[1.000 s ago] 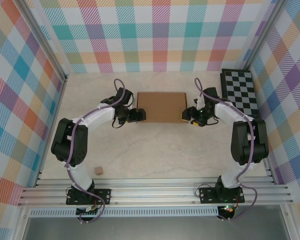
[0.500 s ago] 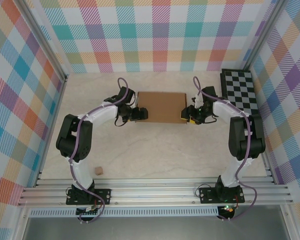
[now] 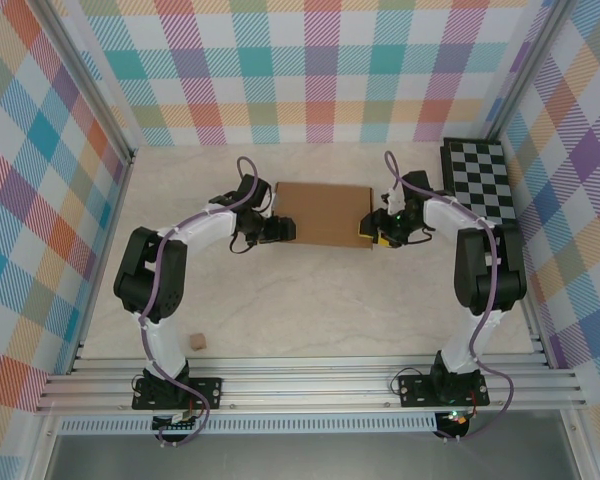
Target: Fold the paper box
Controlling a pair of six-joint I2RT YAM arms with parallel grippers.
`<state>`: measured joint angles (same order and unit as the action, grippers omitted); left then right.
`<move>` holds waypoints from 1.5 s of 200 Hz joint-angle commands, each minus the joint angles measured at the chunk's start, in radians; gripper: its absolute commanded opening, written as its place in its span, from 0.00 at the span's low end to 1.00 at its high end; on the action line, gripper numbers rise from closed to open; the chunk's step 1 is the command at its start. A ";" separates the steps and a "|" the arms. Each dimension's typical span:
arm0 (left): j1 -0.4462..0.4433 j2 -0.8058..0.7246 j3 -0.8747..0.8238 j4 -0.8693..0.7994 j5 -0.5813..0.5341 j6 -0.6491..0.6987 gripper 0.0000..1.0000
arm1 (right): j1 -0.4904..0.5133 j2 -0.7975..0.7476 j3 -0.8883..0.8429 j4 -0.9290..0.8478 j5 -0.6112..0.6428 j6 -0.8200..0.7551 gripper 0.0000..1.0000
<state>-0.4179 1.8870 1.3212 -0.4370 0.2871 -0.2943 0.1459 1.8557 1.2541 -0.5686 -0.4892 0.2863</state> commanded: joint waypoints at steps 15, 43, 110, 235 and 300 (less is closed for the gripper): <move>-0.013 0.016 0.075 -0.068 -0.053 0.045 0.79 | 0.006 0.010 0.011 -0.022 0.016 -0.004 0.57; 0.014 0.030 0.115 -0.092 -0.087 0.086 0.83 | 0.006 0.008 0.008 -0.018 0.000 -0.004 0.57; -0.005 0.118 0.166 -0.036 0.003 0.050 0.82 | 0.006 0.016 0.016 -0.005 -0.051 0.011 0.54; -0.032 0.120 0.169 -0.116 -0.116 0.084 0.82 | 0.006 0.000 0.047 -0.073 0.151 -0.124 0.51; -0.032 0.127 0.199 -0.140 -0.125 0.075 0.82 | 0.007 0.008 0.050 -0.063 0.044 -0.090 0.50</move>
<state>-0.4438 2.0037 1.4952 -0.5213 0.1890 -0.2337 0.1459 1.8584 1.2827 -0.6147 -0.3828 0.1936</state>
